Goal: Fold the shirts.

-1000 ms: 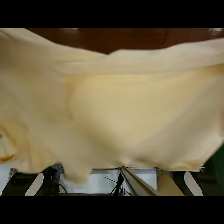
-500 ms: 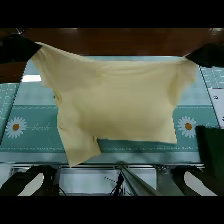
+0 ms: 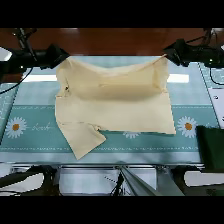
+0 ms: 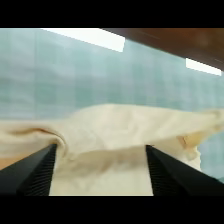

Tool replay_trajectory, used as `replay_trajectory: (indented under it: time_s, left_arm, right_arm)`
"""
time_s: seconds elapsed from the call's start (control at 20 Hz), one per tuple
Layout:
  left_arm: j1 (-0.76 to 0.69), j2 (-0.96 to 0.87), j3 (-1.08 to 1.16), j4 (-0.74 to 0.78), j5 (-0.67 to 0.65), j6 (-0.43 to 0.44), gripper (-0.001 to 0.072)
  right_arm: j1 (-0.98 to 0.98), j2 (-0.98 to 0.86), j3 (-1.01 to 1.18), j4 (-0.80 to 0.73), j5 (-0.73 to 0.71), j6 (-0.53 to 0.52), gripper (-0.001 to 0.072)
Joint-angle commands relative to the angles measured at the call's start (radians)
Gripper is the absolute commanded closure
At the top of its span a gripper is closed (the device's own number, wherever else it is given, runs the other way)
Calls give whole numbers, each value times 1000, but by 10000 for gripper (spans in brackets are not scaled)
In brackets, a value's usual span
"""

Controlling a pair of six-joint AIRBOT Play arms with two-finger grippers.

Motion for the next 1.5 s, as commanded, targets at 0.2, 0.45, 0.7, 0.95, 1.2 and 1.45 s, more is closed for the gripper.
replay_trajectory:
  time_s: [0.2, 0.45, 0.7, 0.95, 1.2, 1.45]
  left_arm:
    - [232, -42, 35, 115, -578, 129, 7]
    - [438, 83, -237, 116, -609, 118, 8]
    - [524, 155, -595, 111, -488, 137, 8]
    - [539, 156, -682, 90, -385, 137, 8]
    - [528, 153, -684, 70, -342, 162, 8]
    - [399, 143, -750, -18, -220, 201, 8]
  right_arm:
    - [-206, 50, 9, -84, 406, -50, 83]
    - [-346, 347, -351, -409, 340, -81, 88]
    - [-376, 699, -894, -223, 193, -78, 88]
    - [-376, 849, -1042, -222, 208, -66, 88]
    - [-376, 849, -1042, -221, 213, -66, 89]
    - [-376, 849, -1042, -222, 255, -66, 88]
